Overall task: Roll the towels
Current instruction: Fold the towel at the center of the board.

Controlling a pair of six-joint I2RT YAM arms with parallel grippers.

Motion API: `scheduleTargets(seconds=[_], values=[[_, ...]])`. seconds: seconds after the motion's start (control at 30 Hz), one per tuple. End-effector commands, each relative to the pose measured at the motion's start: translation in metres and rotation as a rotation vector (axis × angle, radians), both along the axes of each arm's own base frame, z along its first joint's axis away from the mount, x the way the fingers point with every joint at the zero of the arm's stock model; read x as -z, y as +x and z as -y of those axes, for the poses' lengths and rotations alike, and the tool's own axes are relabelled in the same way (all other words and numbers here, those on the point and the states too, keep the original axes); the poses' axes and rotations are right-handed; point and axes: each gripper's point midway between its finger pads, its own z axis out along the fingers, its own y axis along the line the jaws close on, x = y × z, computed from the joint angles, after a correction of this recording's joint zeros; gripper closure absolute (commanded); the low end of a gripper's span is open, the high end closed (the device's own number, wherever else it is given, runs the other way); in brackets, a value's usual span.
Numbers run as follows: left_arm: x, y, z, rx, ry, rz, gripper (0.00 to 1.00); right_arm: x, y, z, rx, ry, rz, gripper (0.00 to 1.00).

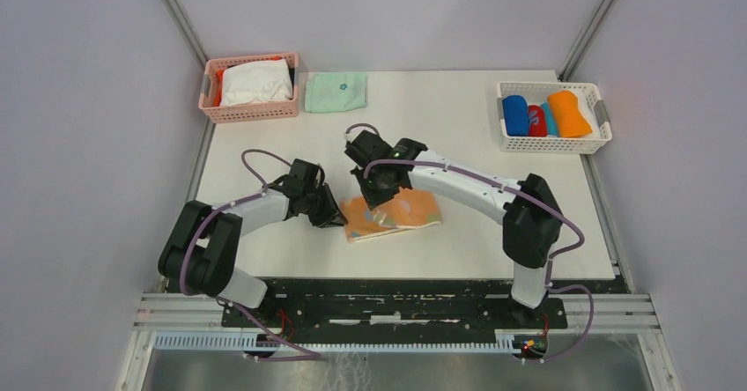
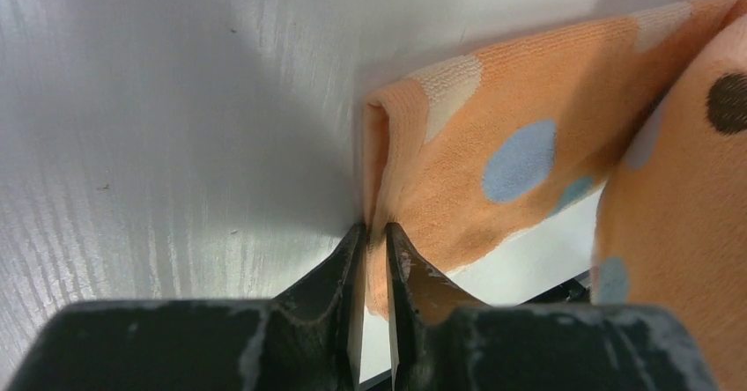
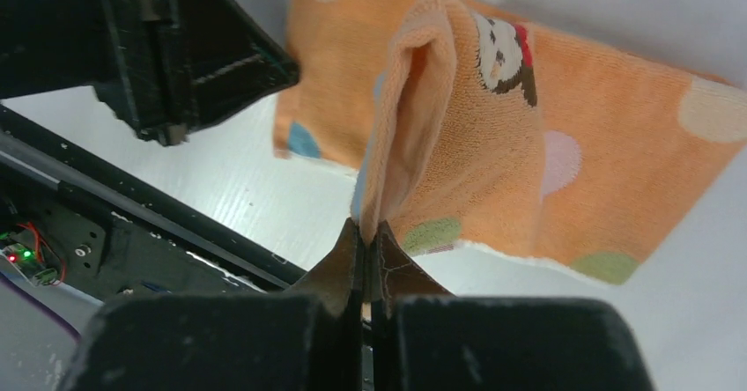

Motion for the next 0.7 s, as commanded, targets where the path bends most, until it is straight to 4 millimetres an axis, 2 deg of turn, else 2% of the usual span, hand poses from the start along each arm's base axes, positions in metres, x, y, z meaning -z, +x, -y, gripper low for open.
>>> scheduleTargets(seconds=[0.0,0.17,0.43,0.5,0.6,0.67], values=[[0.006,-0.002,-0.003,-0.032,0.022,-0.005,0.80,-0.015,0.000,-0.030,-0.013,0.020,0.039,0.98],[0.005,-0.003,-0.003,-0.033,0.022,0.000,0.80,0.008,-0.009,-0.046,-0.046,-0.009,-0.002,0.95],[0.006,-0.006,-0.005,-0.039,0.029,0.002,0.81,0.048,-0.010,-0.053,-0.046,-0.038,-0.040,0.86],[0.006,-0.007,-0.006,-0.042,0.032,0.002,0.80,0.054,-0.011,-0.056,-0.047,-0.027,-0.047,0.90],[0.007,-0.008,-0.007,-0.045,0.035,0.000,0.80,0.050,-0.008,-0.051,-0.050,-0.043,-0.025,0.99],[0.008,-0.009,-0.008,-0.046,0.038,-0.002,0.80,0.035,-0.001,-0.035,-0.047,-0.088,0.025,1.00]])
